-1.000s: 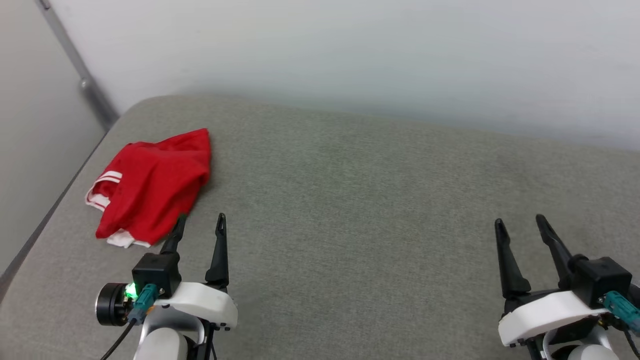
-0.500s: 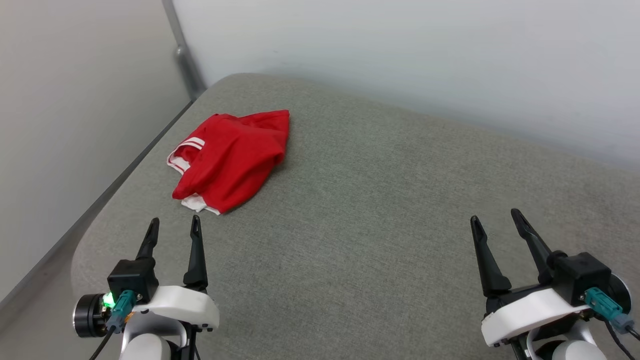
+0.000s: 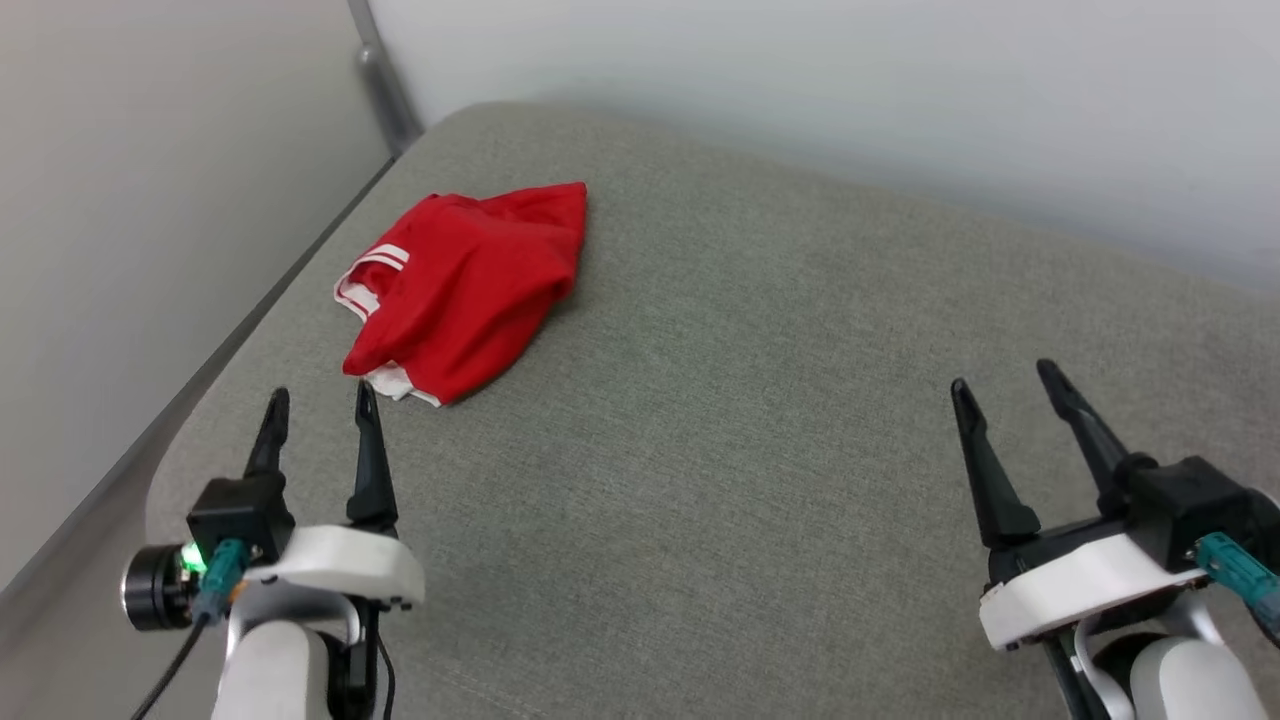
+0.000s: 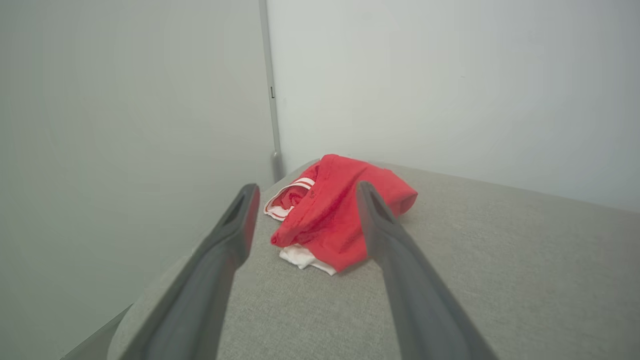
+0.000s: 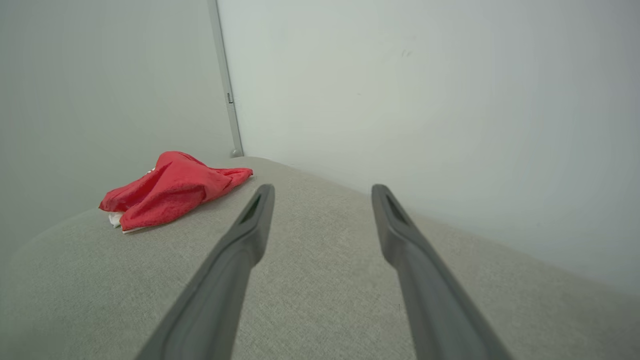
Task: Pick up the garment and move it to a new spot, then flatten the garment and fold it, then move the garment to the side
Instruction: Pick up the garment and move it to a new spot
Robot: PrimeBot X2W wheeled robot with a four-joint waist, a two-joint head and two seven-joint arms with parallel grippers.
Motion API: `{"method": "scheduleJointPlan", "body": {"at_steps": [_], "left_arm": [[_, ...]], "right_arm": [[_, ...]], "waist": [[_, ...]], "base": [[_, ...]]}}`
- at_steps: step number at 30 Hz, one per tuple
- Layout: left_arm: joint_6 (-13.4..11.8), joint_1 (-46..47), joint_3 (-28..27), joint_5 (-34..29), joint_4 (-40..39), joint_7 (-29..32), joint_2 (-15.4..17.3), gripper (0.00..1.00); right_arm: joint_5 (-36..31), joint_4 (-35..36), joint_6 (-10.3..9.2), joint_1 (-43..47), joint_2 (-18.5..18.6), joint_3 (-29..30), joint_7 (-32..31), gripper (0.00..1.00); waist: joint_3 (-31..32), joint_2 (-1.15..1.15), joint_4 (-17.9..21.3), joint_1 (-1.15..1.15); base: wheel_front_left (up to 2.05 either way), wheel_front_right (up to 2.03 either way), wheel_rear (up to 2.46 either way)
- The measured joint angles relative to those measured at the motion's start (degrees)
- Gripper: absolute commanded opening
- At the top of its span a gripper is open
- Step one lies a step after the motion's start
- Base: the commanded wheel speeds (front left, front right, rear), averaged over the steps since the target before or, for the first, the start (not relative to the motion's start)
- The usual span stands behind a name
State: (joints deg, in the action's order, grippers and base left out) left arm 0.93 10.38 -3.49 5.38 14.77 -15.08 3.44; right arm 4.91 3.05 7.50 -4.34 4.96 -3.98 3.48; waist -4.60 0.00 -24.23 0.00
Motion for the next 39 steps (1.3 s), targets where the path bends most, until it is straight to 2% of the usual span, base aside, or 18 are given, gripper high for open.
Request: {"method": "scheduleJointPlan", "body": {"at_steps": [5,9,15,17,22,28,33,35,36,37,39], "left_arm": [[-0.09,7.7,-0.83,0.3,0.63,0.0,0.43,1.0],[0.75,16.95,-1.87,1.47,3.78,0.48,2.65,1.0],[3.13,29.82,-2.45,3.12,7.34,8.33,8.1,1.0],[3.61,32.98,-3.0,3.85,8.83,12.5,10.18,1.0],[4.34,37.99,-4.01,6.12,14.95,29.8,15.07,1.0],[4.68,39.21,-5.54,8.66,21.19,46.56,20.37,1.0],[2.11,40.17,-7.45,10.83,22.92,59.16,22.45,1.0],[1.02,40.37,-8.11,11.71,22.72,62.49,22.69,1.0],[0.16,40.14,-8.24,11.85,22.01,63.48,22.85,0.46],[-0.13,39.64,-8.21,11.71,21.52,63.47,22.9,0.0],[-0.43,38.57,-8.23,11.55,20.74,62.69,22.85,0.0]], "right_arm": [[0.0,3.44,0.01,-2.99,2.69,-0.37,-2.03,1.0],[0.32,6.23,0.0,-5.6,4.87,0.1,-3.35,1.0],[1.85,8.45,0.0,-7.94,6.48,1.56,-3.97,1.0],[2.2,8.91,0.0,-8.72,6.75,2.05,-3.91,1.0],[2.74,9.62,0.0,-10.17,7.03,2.79,-3.3,1.0],[3.16,9.62,0.0,-11.72,6.89,2.81,-2.35,1.0],[3.89,9.12,0.0,-12.15,6.59,2.86,-1.96,1.0],[3.96,8.53,0.0,-12.16,6.56,2.74,-1.96,1.0],[4.1,8.04,0.0,-12.24,6.51,2.77,-1.91,1.0],[4.15,7.84,0.0,-12.36,6.44,2.72,-1.75,1.0],[4.21,7.51,0.0,-12.63,6.31,2.71,-1.55,1.0]], "waist": [[-3.77,0.0,2.02,0.0],[-7.88,0.0,4.3,0.0],[-14.5,0.0,8.61,0.01],[-16.71,0.0,10.08,0.01],[-22.06,0.0,13.45,0.01],[-26.85,0.0,17.0,0.01],[-28.97,0.0,18.86,0.01],[-29.21,0.0,19.32,0.01],[-29.11,0.0,19.53,0.01],[-29.0,0.0,19.63,0.0],[-28.57,0.0,19.81,0.0]], "base": [[0.0,0.0,0.0],[0.0,0.0,0.0],[0.0,0.0,0.0],[0.0,0.0,0.0],[0.0,0.0,0.0],[0.0,0.0,0.0],[0.0,0.0,0.0],[0.0,0.0,0.0],[0.0,0.0,0.0],[0.0,0.0,0.0],[0.0,0.0,0.0]]}}
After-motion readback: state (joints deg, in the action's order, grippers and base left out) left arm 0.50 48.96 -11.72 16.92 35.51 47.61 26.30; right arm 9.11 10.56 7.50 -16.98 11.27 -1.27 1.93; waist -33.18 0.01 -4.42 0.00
